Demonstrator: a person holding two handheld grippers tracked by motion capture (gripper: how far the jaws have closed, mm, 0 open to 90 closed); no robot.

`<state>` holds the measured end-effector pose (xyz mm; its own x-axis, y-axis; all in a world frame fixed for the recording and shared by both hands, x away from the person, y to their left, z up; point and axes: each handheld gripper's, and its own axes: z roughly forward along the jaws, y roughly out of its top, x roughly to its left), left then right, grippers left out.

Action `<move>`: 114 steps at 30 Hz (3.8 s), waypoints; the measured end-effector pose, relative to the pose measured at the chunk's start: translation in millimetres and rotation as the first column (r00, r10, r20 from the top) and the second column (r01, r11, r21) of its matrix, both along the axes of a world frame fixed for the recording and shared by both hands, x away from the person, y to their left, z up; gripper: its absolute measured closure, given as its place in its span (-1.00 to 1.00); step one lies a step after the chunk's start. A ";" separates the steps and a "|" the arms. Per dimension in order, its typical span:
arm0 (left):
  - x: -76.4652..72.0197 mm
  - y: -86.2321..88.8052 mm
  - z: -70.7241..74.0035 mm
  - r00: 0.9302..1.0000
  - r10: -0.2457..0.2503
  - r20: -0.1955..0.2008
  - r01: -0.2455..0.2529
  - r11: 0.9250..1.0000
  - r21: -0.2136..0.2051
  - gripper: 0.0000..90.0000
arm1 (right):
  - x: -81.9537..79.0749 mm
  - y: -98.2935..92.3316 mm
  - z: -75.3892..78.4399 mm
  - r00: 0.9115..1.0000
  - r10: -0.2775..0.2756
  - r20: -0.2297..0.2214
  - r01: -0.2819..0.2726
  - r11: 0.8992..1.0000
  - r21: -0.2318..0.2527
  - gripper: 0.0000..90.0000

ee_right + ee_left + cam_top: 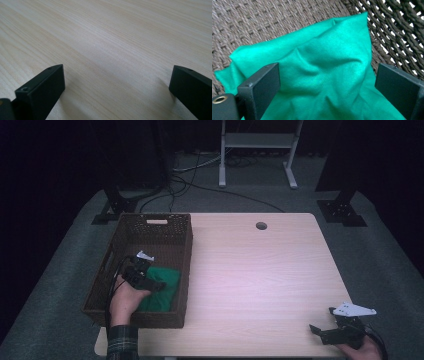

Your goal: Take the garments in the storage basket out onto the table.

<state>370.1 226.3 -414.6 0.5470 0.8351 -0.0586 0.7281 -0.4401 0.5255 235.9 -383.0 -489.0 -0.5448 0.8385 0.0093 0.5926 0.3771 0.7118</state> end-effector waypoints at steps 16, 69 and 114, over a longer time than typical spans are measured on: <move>8.1 -2.3 -11.4 0.995 0.028 -0.099 -0.022 0.998 0.057 -0.89 | 1.5 1.6 0.3 1.000 -0.001 -0.003 0.001 1.000 -0.002 -1.00; 9.6 -4.2 -1.4 0.993 0.059 -0.100 -0.051 0.996 0.079 0.64 | 9.2 4.1 0.4 1.000 -0.031 -0.004 0.031 1.000 -0.001 -1.00; -12.5 23.1 35.7 0.973 0.043 0.226 0.044 0.930 -0.364 0.62 | 15.7 7.6 0.6 0.999 -0.040 -0.004 0.040 0.999 0.000 -1.00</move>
<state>357.6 249.4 -378.9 0.5820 0.7789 -0.2337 0.5710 -0.1869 0.7994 251.6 -375.4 -488.4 -0.5110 0.8595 0.0116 0.6096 0.3529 0.7099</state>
